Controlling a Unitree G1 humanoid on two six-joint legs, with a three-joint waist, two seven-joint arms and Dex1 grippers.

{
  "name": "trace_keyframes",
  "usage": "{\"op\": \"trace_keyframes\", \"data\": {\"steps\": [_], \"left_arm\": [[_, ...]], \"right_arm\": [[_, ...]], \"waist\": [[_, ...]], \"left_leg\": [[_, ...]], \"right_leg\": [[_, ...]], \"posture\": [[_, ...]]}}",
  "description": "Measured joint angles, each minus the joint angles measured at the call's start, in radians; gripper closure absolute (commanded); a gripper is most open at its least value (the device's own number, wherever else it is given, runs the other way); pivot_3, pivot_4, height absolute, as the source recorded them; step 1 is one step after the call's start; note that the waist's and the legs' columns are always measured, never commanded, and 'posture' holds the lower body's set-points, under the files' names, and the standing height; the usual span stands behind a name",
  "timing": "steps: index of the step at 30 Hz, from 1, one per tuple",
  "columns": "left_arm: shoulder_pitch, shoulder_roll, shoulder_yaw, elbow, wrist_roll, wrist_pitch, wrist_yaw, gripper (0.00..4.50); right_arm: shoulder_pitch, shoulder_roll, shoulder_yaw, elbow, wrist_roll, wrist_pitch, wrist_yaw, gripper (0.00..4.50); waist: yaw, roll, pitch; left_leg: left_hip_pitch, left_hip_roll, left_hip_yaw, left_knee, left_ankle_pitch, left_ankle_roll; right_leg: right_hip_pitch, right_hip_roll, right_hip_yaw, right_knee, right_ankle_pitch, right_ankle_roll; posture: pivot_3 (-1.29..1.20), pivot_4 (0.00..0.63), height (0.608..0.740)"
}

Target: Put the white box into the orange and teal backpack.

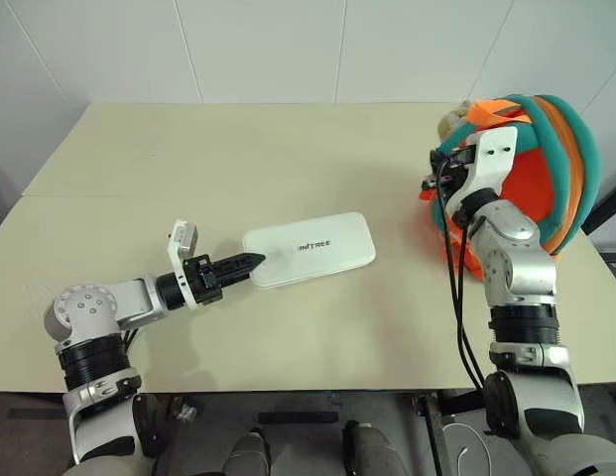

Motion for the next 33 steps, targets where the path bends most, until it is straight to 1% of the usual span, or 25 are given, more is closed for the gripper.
{"op": "trace_keyframes", "data": {"steps": [4,8,12,14,19,22,25,28,31,33], "left_arm": [[-0.017,0.087,0.017,0.048,0.011,-0.054,0.001,3.27],[-0.029,0.193,0.012,0.144,0.043,-0.120,-0.012,3.27],[-0.069,0.284,-0.014,0.245,0.075,-0.194,-0.056,3.27],[-0.088,0.312,-0.029,0.278,0.083,-0.218,-0.078,3.27],[-0.111,0.333,-0.083,0.311,0.089,-0.251,-0.128,3.27],[-0.112,0.333,-0.105,0.319,0.098,-0.254,-0.142,3.27],[-0.117,0.333,-0.122,0.327,0.099,-0.263,-0.159,3.27],[-0.125,0.333,-0.133,0.337,0.101,-0.269,-0.170,3.27],[-0.129,0.337,-0.145,0.346,0.107,-0.277,-0.181,3.27],[-0.130,0.349,-0.162,0.349,0.112,-0.282,-0.197,3.27]], "right_arm": [[0.042,-0.001,0.028,-0.161,0.075,0.117,0.069,4.50],[0.050,-0.026,0.044,-0.334,0.178,0.249,0.133,4.50],[0.072,-0.088,0.077,-0.514,0.310,0.370,0.229,4.50],[0.080,-0.124,0.087,-0.571,0.374,0.413,0.277,4.50],[0.086,-0.190,0.083,-0.685,0.545,0.496,0.361,4.50],[0.117,-0.239,0.089,-0.740,0.600,0.505,0.421,4.50],[0.134,-0.273,0.083,-0.754,0.652,0.505,0.465,4.50],[0.135,-0.294,0.071,-0.757,0.689,0.502,0.485,4.50],[0.157,-0.316,0.071,-0.772,0.691,0.488,0.512,4.50],[0.186,-0.357,0.074,-0.773,0.684,0.471,0.557,4.50]], "waist": [[-0.002,0.000,0.000],[-0.006,0.001,0.000],[0.001,0.001,0.000],[0.006,0.001,0.001],[0.015,0.000,0.001],[0.015,0.000,0.001],[0.014,0.000,0.001],[0.014,0.000,0.001],[0.015,0.000,0.001],[0.016,-0.001,0.001]], "left_leg": [[0.000,0.000,0.000,0.000,0.000,0.000],[0.000,0.000,0.000,-0.001,0.000,0.000],[-0.001,0.000,0.000,-0.002,-0.002,-0.001],[-0.001,0.000,0.001,-0.002,-0.002,-0.001],[-0.002,0.000,0.001,-0.003,-0.003,-0.001],[-0.002,0.000,0.001,-0.002,-0.004,0.000],[-0.002,0.000,0.001,-0.002,-0.004,0.000],[-0.001,0.000,0.001,-0.001,-0.004,0.000],[-0.002,0.000,0.001,-0.001,-0.004,0.000],[-0.002,0.000,0.001,-0.001,-0.004,0.000]], "right_leg": [[0.000,0.000,0.000,0.000,0.000,0.000],[-0.001,0.000,0.000,0.000,-0.001,-0.001],[-0.002,0.000,0.000,-0.001,-0.002,-0.001],[-0.002,0.000,0.000,-0.001,-0.003,0.000],[-0.002,0.000,0.000,-0.002,-0.004,0.000],[-0.002,0.000,0.000,-0.002,-0.004,0.000],[-0.002,0.000,0.000,-0.002,-0.004,0.000],[-0.002,0.000,0.000,-0.001,-0.004,0.000],[-0.002,0.000,0.000,-0.001,-0.004,0.000],[-0.002,0.000,0.000,-0.002,-0.004,0.000]], "posture": [[0.00,0.150,0.740],[0.00,0.150,0.740],[0.00,0.150,0.740],[0.00,0.150,0.740],[0.00,0.150,0.740],[0.00,0.150,0.740],[0.00,0.150,0.740],[0.00,0.150,0.740],[0.00,0.150,0.740],[0.00,0.150,0.740]]}}
